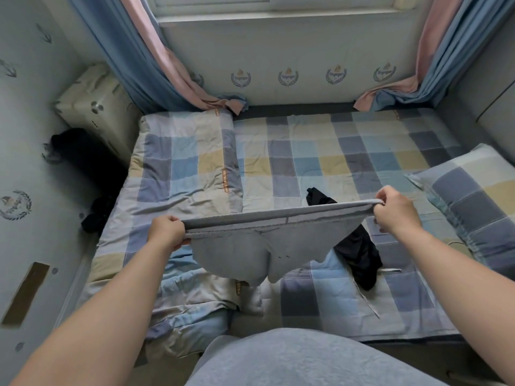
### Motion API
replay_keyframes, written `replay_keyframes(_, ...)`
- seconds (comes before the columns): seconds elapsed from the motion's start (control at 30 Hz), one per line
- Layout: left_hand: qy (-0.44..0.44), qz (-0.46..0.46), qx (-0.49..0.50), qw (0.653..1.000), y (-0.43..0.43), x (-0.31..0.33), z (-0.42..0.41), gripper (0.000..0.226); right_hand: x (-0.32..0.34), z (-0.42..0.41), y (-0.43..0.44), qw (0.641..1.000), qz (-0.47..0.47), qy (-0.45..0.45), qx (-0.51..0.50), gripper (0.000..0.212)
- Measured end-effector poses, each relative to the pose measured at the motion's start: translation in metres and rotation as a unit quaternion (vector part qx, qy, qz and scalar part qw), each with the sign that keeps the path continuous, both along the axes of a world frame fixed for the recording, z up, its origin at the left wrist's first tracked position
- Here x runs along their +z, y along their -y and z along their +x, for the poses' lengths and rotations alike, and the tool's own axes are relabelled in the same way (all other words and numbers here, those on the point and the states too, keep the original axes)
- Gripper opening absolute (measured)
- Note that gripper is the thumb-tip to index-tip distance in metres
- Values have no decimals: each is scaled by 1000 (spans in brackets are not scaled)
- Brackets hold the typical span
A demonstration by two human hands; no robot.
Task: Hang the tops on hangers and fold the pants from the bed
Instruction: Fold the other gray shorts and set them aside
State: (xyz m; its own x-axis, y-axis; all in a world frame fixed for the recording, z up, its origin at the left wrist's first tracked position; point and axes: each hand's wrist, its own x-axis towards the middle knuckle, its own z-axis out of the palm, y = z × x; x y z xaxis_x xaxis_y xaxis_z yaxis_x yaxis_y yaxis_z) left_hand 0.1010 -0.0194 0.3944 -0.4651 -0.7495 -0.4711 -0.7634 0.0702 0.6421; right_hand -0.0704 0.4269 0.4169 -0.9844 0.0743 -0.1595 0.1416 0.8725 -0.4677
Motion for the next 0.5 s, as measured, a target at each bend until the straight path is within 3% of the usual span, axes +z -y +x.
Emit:
replay_keyframes(0.1,-79,146,102,981,-11,17,-18,16,11,-4,29,990,-141,11,-17,25)
replay_keyframes(0.23,-123,231,63,963,-17,52,-44,24,35,-23,62,958,-280,44,-29,29)
replay_keyframes(0.4,-235,310,32,921,-20,110,-69,16,81,-57,84,938,-345,24,-24,16)
replay_keyframes(0.5,-304,324,25,895,-15,136,-78,10,109,-72,87,954,-292,-46,52,16)
